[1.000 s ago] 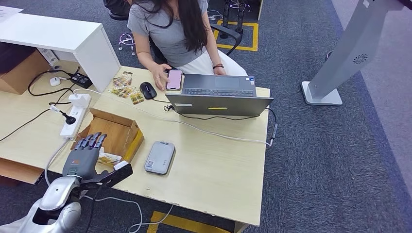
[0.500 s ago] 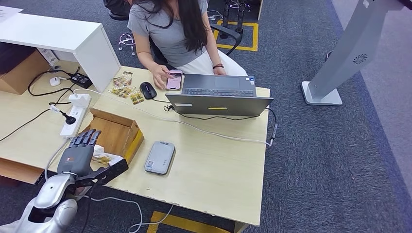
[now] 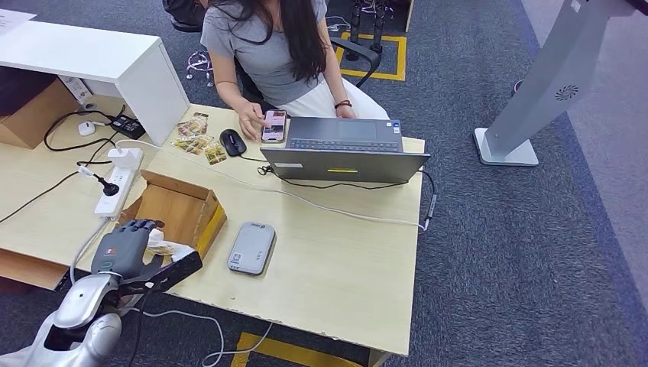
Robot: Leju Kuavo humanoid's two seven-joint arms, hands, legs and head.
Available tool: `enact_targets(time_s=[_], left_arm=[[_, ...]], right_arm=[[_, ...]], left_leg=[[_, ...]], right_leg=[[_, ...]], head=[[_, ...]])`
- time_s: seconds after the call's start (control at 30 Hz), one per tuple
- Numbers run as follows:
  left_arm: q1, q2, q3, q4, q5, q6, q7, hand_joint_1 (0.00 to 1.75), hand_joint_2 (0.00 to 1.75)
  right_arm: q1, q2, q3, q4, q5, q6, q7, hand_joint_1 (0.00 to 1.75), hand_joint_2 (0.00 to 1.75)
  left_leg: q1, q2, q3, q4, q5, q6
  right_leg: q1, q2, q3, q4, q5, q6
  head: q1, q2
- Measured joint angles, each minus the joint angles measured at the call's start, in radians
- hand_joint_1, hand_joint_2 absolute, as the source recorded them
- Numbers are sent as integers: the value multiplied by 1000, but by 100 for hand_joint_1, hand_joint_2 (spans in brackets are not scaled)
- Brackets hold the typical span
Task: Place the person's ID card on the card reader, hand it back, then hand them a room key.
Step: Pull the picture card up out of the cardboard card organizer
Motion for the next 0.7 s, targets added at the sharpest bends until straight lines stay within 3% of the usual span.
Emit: enact_targets(time_s=[0.7], left_arm=[[1, 0, 0, 3, 29, -1, -19, 175, 175]], right_arm=[[0, -1, 7, 0, -1, 0, 0, 0, 0]], left_leg=[[0, 0, 0, 0, 0, 0]], right_leg=[[0, 0, 0, 0, 0, 0]], head=[[0, 0]])
